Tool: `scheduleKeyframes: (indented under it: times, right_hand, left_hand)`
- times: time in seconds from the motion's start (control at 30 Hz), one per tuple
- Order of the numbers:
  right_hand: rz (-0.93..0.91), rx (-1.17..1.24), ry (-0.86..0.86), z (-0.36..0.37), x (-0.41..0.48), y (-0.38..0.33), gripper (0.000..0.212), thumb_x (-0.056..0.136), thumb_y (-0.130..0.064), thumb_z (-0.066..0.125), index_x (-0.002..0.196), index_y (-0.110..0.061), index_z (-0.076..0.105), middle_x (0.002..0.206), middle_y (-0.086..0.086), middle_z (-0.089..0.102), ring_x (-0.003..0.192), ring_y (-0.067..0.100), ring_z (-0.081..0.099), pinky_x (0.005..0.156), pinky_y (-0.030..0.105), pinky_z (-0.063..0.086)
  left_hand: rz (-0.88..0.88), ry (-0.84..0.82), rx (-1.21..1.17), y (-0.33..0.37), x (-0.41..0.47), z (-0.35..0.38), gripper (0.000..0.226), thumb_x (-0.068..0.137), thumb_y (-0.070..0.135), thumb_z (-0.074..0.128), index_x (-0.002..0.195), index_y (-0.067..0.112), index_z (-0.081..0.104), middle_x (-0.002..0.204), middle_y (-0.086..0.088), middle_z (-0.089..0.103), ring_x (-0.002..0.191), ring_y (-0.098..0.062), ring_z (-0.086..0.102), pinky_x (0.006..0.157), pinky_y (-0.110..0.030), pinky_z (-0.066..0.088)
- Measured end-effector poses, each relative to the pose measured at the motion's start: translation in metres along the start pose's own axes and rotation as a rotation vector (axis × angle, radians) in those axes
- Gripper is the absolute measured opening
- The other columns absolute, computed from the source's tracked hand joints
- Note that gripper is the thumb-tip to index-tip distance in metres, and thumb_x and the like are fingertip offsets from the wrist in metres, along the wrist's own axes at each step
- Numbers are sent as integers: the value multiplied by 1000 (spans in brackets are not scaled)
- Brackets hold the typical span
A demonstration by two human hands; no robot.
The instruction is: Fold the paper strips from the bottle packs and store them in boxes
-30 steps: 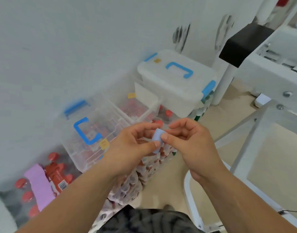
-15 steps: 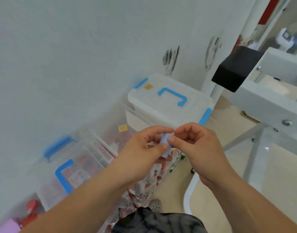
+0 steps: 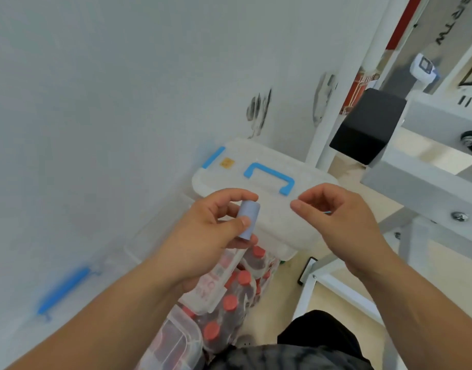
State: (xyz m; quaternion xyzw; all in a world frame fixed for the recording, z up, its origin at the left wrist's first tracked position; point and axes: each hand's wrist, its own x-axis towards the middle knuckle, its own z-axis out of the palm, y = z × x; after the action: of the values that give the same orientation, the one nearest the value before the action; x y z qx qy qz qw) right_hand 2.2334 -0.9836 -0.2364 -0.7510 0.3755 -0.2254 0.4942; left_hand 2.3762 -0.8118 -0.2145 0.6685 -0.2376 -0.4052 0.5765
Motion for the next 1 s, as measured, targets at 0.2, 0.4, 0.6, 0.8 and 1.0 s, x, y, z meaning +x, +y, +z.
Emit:
scheduleKeyframes:
  times: [0.2,0.4,0.6,0.8,1.0]
  right_hand:
    - [131,-64,90,-17,21,44,17,83,-43,76,96,-37,66,113,-11,59,97,6,58,82,31,48]
    - [160,-19,81,-19,30,62,33,81,-38,80,108,-45,61,123,-9,42,96,2,56,80,23,49]
    - [174,1,46,-17,27,76,38,81,-36,81,111,-43,60,123,-11,41,91,9,61,73,16,48]
    - [189,74,65,-13,28,81,29,84,-28,79,103,-43,63,120,-9,46,83,18,67,71,27,59]
    - [174,176,55,-15,27,89,27,90,-21,73,105,-42,65,122,-10,49,85,18,68,69,18,57]
  left_hand:
    - [8,23,62,2,21,19,38,97,1,56,106,35,72,109,-5,66,84,-26,76,83,-35,61]
    - [153,88,282,3,41,48,35,97,8,58,109,39,67,106,15,67,88,-8,73,72,-19,55]
    - [136,118,363,-18,55,58,34,97,12,59,112,42,65,113,11,68,92,-6,71,76,-18,49]
    - [137,135,378,-20,65,54,32,97,14,58,111,42,65,109,22,68,88,-7,72,80,-25,52]
    - [165,132,463,-28,71,55,31,99,21,55,119,45,61,117,19,64,94,-1,68,78,-10,46]
